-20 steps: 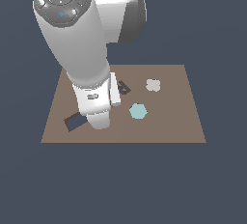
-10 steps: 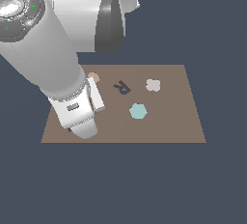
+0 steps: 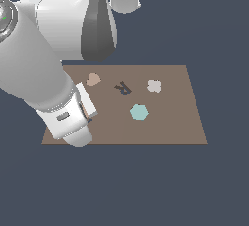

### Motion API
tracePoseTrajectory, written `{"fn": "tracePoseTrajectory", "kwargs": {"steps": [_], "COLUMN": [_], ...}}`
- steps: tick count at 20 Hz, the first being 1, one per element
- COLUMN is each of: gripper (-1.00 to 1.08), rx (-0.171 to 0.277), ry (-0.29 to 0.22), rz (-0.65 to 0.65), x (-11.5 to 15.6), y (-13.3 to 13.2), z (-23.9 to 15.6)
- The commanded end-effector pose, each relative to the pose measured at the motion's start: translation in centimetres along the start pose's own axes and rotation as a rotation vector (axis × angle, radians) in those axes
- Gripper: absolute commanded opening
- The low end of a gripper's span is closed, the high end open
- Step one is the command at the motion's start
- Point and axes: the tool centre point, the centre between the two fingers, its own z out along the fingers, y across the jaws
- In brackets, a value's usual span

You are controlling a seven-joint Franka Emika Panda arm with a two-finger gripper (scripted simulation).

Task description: Insert a designated object into the corresponding slot on a board.

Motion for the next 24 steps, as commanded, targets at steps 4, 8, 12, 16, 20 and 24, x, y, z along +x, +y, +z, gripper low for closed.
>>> {"fn": "tracePoseTrajectory", "kwargs": {"steps": [4,8,12,16,20,24], "gripper": [-1.00,-1.00,-1.00,1.00,1.00,1.00], "rx": [-0.001,0.000,0.000,0.000,0.000,0.000], "ry": [0.000,0.000,-0.001,-0.001,-0.001,-0.001], "rz": [-0.028,-0.026,-0.029,-0.029,-0.029,-0.029], "x": [-0.6,-0.6,-0.6,-0.6,-0.6,-0.6], "y": [0.3,0.3,0.3,0.3,0.3,0.3], "z": [-0.1,0.0,0.8,0.9,0.9,0.9]}}
